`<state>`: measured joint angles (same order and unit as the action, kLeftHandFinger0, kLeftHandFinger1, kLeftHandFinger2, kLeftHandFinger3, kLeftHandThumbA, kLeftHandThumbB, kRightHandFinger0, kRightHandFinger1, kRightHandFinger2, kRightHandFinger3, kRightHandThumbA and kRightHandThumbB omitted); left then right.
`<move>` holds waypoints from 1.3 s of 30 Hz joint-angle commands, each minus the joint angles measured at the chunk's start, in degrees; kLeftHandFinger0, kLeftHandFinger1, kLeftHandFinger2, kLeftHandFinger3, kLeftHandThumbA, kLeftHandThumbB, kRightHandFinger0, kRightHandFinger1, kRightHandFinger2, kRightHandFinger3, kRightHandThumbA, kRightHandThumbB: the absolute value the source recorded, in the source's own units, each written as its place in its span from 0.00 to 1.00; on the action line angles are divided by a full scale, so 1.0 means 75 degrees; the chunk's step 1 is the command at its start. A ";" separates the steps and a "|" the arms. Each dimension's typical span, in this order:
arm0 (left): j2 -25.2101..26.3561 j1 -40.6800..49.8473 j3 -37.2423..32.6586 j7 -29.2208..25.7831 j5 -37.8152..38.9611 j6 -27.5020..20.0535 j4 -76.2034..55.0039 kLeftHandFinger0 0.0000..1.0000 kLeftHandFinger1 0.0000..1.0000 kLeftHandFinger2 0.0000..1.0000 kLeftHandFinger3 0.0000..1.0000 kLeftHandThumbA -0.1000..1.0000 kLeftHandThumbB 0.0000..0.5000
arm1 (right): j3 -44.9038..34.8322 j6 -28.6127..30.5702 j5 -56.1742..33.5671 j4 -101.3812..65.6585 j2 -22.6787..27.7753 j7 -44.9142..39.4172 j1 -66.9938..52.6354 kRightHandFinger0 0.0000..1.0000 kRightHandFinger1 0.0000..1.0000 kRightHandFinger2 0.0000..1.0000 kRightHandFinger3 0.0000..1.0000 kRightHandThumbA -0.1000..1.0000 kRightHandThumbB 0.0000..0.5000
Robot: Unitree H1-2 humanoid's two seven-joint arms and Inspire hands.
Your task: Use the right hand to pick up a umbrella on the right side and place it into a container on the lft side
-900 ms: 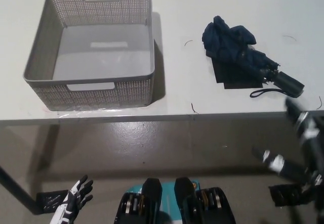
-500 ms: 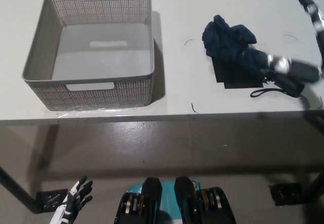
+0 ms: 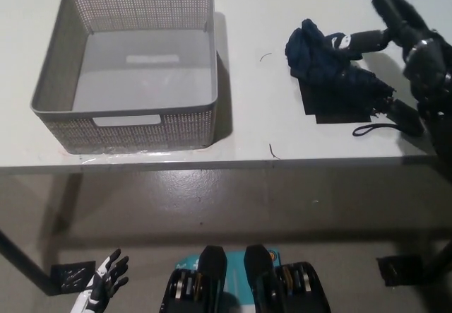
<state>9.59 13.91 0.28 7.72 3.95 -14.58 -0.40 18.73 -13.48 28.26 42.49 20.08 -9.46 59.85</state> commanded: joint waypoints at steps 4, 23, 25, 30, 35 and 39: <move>0.0023 0.0107 -0.0065 0.0110 0.0017 -0.0361 -0.0412 1.00 1.00 1.00 1.00 1.00 0.08 | 0.0723 0.0120 0.0521 0.2407 -0.0422 0.0369 0.1426 1.00 1.00 1.00 1.00 1.00 0.89; 0.0090 0.0048 -0.0069 0.0205 0.0001 -0.0315 -0.0408 1.00 1.00 1.00 1.00 1.00 0.07 | 0.1663 0.0466 0.0656 0.4915 -0.1315 0.0713 0.0744 1.00 1.00 1.00 1.00 0.65 0.72; 0.0109 0.0053 -0.0069 0.0245 0.0047 -0.0357 -0.0383 1.00 1.00 1.00 1.00 1.00 0.05 | 0.1618 0.0715 0.0657 0.4926 -0.1290 0.1399 0.0536 0.57 0.68 0.80 0.98 0.15 0.55; 0.0144 -0.0021 -0.0027 0.0270 0.0082 -0.0416 -0.0290 1.00 1.00 1.00 1.00 1.00 0.06 | 0.1222 0.1446 0.0386 0.4814 -0.1220 0.2982 0.0271 0.00 0.05 0.20 0.46 0.00 0.43; 0.0099 0.0005 -0.0036 0.0273 0.0105 -0.0395 -0.0293 1.00 1.00 1.00 1.00 1.00 0.06 | 0.1025 0.1949 0.0372 0.4735 -0.1208 0.3647 0.0367 0.00 0.05 0.17 0.22 0.00 0.36; 0.0107 0.0076 -0.0008 0.0276 0.0087 -0.0476 -0.0227 1.00 1.00 1.00 1.00 1.00 0.06 | 0.0896 0.2139 0.0351 0.4562 -0.1266 0.3843 0.0611 0.00 0.34 0.80 0.81 0.00 0.34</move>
<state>9.68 13.70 0.20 8.99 3.96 -15.57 -1.59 26.64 -1.49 32.03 77.70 11.26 15.09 61.83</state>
